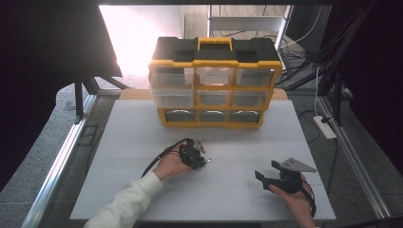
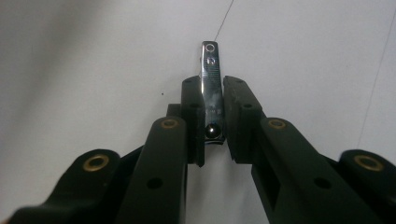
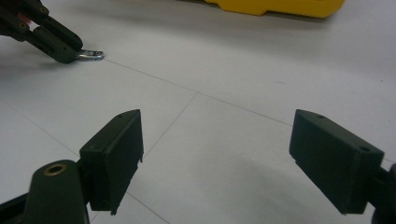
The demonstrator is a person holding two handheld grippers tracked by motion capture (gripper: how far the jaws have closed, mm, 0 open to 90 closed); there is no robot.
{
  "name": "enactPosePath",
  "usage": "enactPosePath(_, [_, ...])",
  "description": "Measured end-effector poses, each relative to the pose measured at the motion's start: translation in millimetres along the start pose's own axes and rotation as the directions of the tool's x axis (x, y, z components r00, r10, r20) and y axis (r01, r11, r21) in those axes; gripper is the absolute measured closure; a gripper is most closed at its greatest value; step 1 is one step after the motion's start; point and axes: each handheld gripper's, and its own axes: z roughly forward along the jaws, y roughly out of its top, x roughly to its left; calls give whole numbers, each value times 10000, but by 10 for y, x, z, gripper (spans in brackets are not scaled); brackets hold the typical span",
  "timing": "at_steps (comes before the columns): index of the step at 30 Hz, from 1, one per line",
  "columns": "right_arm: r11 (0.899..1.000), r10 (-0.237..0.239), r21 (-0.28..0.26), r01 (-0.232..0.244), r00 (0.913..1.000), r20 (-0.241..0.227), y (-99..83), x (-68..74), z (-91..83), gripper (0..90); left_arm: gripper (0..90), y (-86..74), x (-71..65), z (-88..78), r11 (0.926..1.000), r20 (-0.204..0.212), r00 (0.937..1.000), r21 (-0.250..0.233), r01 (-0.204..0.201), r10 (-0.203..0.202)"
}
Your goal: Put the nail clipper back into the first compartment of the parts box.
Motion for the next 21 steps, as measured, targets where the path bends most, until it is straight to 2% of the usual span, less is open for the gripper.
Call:
enactPosePath(5, [10000,33,3,-33,10000,6,-2,-4,-3,178,792,-13,13,-23,9999,-30,9999,-106,-115,115])
enactPosePath(10, [10000,63,-7,-63,10000,-32,-2,-7,-6,178,792,-47,26,-109,9985,-2,10000,-550,-37,37])
enactPosePath(17, [10000,55,-28,-55,10000,-10,-1,-4,-9,178,792,-104,-9,-246,9950,-17,9998,-981,-204,203])
enactPosePath(21, [10000,53,3,-53,10000,31,-3,-4,-5,178,793,-153,-19,-305,9923,-35,9999,-1227,-158,155])
